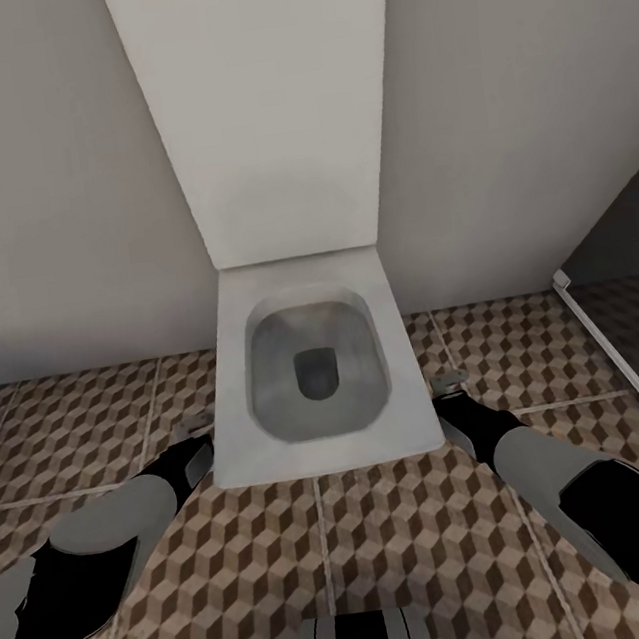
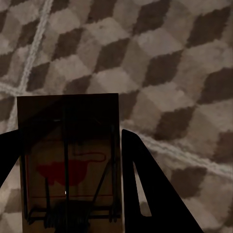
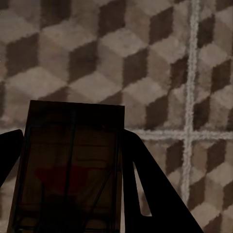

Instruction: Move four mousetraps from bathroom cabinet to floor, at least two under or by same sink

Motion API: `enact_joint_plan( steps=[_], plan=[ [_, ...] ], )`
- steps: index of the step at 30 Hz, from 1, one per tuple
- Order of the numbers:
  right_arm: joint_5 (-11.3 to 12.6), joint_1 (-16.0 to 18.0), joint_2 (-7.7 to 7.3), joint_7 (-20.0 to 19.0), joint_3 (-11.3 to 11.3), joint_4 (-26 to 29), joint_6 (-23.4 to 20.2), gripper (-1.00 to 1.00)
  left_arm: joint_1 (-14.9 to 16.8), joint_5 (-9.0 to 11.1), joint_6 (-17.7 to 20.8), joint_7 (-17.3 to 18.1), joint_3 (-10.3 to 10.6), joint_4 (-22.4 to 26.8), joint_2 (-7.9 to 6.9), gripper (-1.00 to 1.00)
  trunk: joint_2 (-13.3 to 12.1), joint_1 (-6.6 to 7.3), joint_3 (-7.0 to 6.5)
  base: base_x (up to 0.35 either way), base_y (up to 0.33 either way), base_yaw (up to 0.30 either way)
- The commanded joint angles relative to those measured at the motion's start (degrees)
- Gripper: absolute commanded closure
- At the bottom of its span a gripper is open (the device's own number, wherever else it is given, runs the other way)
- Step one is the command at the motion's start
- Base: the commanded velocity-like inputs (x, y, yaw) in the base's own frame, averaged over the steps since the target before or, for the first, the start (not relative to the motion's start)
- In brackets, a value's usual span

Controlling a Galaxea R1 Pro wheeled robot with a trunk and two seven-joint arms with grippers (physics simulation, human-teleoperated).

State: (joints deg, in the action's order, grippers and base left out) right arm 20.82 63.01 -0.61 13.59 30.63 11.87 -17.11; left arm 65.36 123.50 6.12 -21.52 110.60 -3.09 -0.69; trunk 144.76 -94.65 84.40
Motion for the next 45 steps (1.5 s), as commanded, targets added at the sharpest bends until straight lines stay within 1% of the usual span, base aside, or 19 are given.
enact_joint_plan(
  steps=[1,6,12,16,39,45],
  plan=[
    [0.7,0.0,-0.03,0.4,0.5,0.2,-0.3,1.00,0.0,0.1,0.4,-0.2,0.5,0.0,0.01,1.00,0.0,0.01,0.03,0.000,0.000,0.000],
    [0.7,0.0,-0.08,0.4,0.5,0.2,-0.3,1.00,0.0,0.1,0.5,-0.2,0.5,0.0,0.07,1.00,0.0,0.01,0.03,0.034,-0.049,0.000],
    [0.7,0.0,-0.01,0.4,0.5,0.2,-0.3,1.00,0.0,0.2,0.5,-0.1,0.4,0.0,-0.07,1.00,0.0,0.01,0.03,0.234,-0.115,0.000],
    [0.7,0.0,-0.01,0.4,0.5,0.2,-0.3,1.00,0.0,0.2,0.5,-0.1,0.4,0.0,-0.16,1.00,0.0,0.01,0.03,0.099,-0.020,0.000],
    [0.7,0.0,0.04,0.4,0.5,0.2,-0.3,1.00,0.0,0.2,0.5,-0.2,0.3,0.0,-0.10,1.00,0.0,0.01,0.03,0.005,-0.001,0.000],
    [0.7,0.0,0.21,0.4,0.5,0.2,-0.3,1.00,0.1,0.2,0.4,-0.3,0.3,0.0,-0.36,1.00,0.0,0.01,0.03,0.000,0.000,0.000]
  ],
)
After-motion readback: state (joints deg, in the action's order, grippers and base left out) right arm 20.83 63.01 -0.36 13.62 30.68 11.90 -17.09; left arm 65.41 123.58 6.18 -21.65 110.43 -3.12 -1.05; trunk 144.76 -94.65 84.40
